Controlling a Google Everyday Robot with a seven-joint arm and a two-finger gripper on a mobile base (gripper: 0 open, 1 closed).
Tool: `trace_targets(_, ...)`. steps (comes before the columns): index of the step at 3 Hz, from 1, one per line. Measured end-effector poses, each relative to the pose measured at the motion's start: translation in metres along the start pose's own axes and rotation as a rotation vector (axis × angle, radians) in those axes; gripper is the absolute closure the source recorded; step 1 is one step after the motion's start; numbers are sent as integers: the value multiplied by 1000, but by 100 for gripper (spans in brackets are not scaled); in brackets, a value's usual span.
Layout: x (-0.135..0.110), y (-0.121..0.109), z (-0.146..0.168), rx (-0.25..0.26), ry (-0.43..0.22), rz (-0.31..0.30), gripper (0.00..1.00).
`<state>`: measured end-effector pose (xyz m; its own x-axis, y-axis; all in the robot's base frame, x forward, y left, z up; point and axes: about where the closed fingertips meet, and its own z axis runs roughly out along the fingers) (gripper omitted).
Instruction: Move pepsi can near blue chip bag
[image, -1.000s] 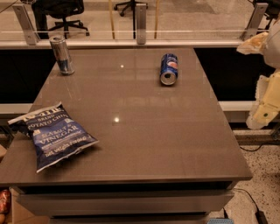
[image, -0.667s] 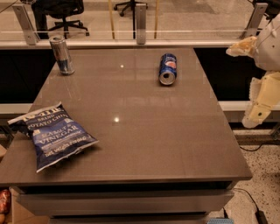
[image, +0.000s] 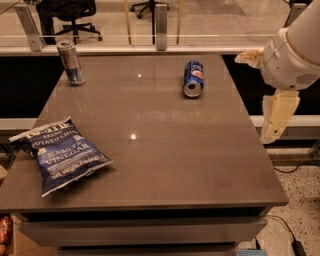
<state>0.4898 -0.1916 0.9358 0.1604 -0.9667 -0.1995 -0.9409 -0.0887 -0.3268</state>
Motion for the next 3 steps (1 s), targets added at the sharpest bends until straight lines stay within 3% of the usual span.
trace_targets(3, -9, -53, 37, 131, 160, -294, 0)
